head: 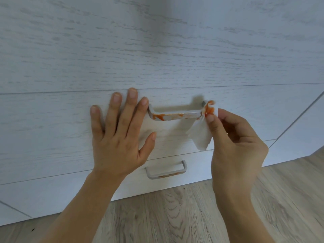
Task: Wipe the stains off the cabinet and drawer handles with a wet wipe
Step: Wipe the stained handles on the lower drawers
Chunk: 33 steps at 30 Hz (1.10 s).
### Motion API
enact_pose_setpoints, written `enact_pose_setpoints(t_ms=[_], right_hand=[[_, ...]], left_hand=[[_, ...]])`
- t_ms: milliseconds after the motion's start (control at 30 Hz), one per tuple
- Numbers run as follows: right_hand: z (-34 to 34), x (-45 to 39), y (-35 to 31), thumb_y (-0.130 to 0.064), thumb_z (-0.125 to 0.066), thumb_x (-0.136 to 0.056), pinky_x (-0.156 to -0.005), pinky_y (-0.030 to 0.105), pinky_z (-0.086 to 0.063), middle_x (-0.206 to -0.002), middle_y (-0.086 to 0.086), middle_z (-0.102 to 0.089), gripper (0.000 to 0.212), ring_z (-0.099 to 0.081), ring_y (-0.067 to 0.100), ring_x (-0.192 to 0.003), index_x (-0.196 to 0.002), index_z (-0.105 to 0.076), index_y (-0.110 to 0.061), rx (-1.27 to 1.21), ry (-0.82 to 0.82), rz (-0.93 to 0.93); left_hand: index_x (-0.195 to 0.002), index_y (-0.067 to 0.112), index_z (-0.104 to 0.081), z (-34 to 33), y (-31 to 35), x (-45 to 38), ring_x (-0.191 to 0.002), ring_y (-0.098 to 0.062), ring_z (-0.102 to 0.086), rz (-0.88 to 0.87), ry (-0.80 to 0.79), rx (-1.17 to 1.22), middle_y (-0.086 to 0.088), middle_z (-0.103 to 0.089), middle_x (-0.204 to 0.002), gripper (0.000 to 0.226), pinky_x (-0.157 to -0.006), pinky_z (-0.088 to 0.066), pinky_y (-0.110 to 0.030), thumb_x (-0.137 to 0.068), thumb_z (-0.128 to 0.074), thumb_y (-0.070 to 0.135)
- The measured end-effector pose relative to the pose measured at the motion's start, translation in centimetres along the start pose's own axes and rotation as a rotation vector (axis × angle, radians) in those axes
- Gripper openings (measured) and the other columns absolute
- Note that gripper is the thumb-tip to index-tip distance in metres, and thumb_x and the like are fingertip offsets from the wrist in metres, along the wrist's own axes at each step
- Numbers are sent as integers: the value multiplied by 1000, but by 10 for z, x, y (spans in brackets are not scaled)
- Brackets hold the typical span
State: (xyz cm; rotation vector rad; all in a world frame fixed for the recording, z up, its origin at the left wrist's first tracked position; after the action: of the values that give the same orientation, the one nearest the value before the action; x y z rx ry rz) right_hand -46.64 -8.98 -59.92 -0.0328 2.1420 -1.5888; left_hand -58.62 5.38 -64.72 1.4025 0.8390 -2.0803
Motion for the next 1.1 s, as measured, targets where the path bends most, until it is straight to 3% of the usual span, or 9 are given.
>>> enact_pose_setpoints(t_ms=[400, 600, 1100], right_hand=[[-5, 2, 1, -26, -75, -78, -74, 19, -51, -80, -7, -71, 9, -68, 8, -78, -77, -69, -33, 88, 59, 121], [-10, 8, 0, -26, -74, -79, -69, 9, -43, -77, -16, -65, 11, -58, -1, -71, -78, -65, -32, 191, 38, 232], [-8, 6, -5, -33, -71, -79, -71, 11, -46, -81, -16, -66, 10, -62, 5, -77, -81, -63, -38, 213, 23, 241]], left_hand=[[-151, 12, -16, 0, 0, 0, -147, -19, 7, -2, -2, -9, 1, 7, -160, 67, -117, 6, -45, -96, -33, 46], [-152, 11, -15, 0, 0, 0, -147, -19, 7, -2, 1, -15, 0, 7, -160, 68, -117, 6, -46, -96, -34, 46], [-151, 12, -16, 1, 0, -1, -147, -18, 7, 4, -6, -8, 2, 8, -160, 68, -117, 5, -46, -95, -35, 45]])
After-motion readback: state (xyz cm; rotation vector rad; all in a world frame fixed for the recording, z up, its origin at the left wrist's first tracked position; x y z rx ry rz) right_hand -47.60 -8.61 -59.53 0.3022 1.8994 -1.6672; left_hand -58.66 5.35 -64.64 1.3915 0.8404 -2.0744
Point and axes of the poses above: each hand's wrist, its own x-axis away from the middle knuckle, its own z-axis out of the back of the hand, y = z × x, the point moved 2 cm from there along -x, towards the middle knuckle
